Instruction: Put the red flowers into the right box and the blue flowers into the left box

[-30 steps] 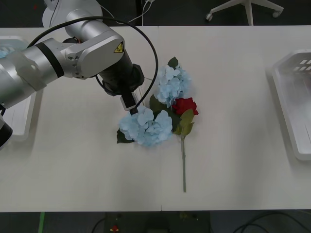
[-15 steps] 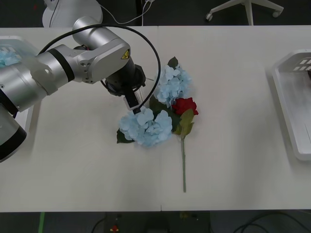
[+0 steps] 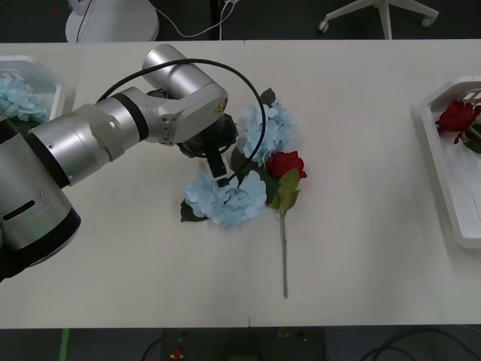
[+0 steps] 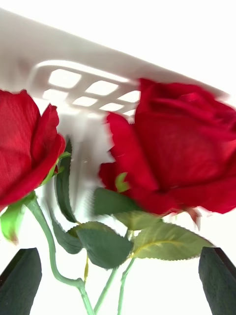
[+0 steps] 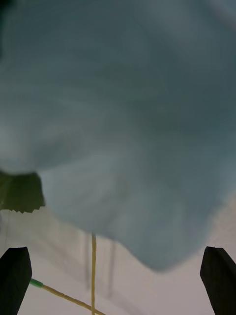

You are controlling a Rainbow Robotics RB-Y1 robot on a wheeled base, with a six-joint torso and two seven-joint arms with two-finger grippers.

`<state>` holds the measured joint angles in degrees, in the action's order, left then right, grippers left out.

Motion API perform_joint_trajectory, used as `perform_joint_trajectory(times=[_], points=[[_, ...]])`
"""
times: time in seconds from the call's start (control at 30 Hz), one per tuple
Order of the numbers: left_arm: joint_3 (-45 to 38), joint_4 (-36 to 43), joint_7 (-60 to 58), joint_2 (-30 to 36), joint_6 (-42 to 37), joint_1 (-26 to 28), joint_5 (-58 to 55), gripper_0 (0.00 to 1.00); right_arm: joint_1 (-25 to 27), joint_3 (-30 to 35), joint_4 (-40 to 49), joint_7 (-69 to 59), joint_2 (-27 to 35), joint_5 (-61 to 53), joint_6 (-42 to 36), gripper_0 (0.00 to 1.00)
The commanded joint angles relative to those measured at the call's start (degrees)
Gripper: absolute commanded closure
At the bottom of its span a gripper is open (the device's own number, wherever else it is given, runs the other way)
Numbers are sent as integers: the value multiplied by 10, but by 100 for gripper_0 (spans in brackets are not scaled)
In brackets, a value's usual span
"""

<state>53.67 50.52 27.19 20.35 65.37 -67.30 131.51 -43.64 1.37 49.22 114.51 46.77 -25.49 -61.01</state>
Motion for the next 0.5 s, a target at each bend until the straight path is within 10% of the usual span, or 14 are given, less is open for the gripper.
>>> perform_joint_trajectory(times=[0.03,0.5], points=[[-16,-23,17,-32,-17,-14,23,0,-29,50,19,82,44,-58,-54,6],[37,-53,-1,-43,-38,-14,22,0,-28,-25,170,47,49,-301,-263,6]])
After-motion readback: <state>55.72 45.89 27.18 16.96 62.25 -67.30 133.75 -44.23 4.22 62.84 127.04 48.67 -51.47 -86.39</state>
